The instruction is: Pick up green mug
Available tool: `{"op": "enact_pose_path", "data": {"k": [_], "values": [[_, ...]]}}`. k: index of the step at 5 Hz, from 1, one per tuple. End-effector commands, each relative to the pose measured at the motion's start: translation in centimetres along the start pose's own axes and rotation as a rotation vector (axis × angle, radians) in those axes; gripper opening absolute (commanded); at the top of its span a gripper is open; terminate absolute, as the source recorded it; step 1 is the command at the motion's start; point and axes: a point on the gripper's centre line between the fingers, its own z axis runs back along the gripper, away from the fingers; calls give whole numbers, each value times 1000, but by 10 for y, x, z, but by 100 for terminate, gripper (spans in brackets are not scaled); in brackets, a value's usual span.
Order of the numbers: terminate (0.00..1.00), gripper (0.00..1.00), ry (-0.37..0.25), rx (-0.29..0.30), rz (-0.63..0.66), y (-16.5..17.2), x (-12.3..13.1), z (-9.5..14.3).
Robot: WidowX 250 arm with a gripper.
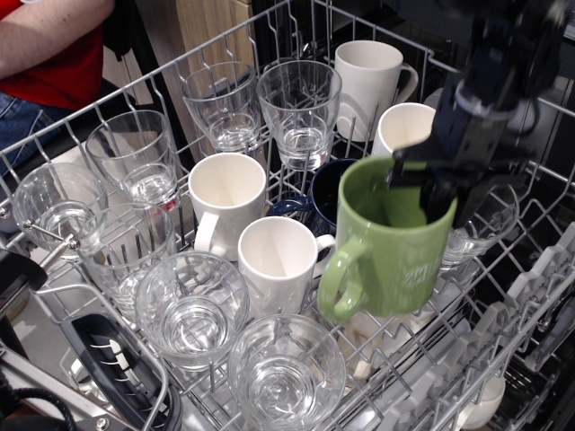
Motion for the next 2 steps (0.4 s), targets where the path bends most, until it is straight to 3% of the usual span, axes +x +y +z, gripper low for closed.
{"op": "enact_pose_path", "data": {"k": [1,2], "values": [[0,0,-71,-116,-25,0,6,76],[100,0,-69,-77,-68,-4,10,90]]}}
